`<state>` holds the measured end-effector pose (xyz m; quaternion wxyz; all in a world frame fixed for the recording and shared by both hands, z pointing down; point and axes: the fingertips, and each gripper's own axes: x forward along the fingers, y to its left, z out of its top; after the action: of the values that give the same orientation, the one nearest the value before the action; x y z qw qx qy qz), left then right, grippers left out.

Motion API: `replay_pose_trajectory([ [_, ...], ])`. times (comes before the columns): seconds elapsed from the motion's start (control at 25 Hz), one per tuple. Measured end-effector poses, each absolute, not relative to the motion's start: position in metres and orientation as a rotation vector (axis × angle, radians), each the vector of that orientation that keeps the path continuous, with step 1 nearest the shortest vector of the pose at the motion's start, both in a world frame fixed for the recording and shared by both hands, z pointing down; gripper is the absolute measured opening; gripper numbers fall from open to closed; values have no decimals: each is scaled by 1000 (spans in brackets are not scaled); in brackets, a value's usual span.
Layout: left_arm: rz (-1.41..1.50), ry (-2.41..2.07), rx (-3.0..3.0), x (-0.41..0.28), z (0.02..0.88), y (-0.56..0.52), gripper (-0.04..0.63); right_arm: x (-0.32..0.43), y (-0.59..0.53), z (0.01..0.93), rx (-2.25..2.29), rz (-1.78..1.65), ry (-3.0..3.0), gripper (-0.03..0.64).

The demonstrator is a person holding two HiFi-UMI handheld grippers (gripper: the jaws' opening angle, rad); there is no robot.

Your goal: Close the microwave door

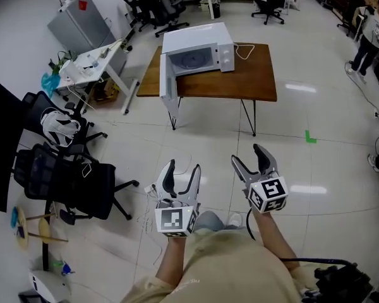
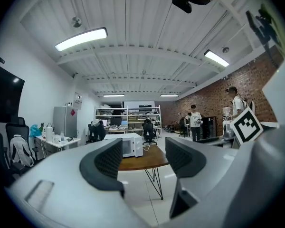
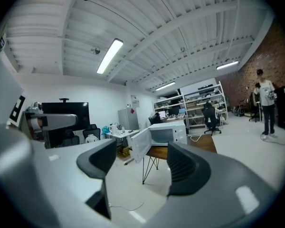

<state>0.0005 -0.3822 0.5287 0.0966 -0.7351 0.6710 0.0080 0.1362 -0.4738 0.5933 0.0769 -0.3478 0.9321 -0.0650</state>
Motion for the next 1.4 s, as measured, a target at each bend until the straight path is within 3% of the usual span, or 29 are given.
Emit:
replay_pose_trajectory([
  [0.6,103,2058,-2181,-132,548,-593,284,34,-655,577,-1091,-86,2838,321],
  [1.4,176,1997,-2318,-308,527,-833,284,-206,-881,529,-985,113,2959,318],
])
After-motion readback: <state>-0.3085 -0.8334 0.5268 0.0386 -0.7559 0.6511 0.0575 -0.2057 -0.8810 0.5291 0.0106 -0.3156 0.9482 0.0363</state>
